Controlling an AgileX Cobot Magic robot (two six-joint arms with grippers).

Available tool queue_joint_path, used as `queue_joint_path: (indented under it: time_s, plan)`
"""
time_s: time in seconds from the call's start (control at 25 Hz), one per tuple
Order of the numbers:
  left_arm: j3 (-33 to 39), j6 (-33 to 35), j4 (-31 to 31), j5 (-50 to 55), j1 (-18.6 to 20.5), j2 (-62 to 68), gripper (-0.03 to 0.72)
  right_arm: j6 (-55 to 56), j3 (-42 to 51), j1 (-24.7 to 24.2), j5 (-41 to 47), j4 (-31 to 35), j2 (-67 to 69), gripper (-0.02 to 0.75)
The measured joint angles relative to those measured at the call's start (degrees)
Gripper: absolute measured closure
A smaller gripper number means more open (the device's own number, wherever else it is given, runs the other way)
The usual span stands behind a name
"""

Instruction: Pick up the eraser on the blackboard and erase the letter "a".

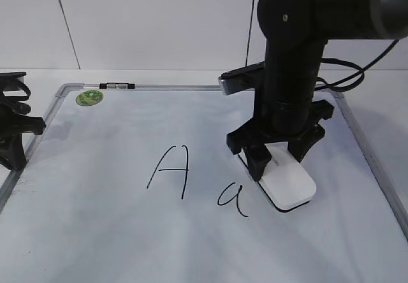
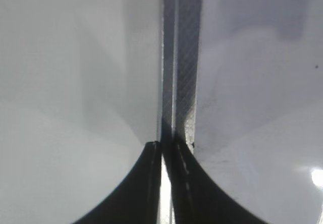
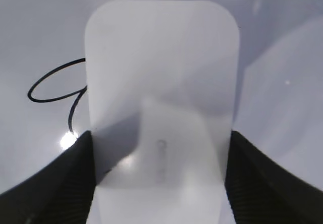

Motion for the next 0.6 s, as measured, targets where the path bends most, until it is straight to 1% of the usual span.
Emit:
queue_joint_path:
  time_s: [0.24, 0.6]
  plan:
    - [0.0, 0.0, 0.0, 0.0, 0.0, 0.0, 0.659, -0.7, -0.5, 0.9, 0.0, 0.6, 2.0, 0.182]
    - [0.0, 0.0, 0.0, 0.0, 0.0, 0.0, 0.658, -2.3, -0.5, 0.9, 0.0, 2.6, 4.5, 0.182]
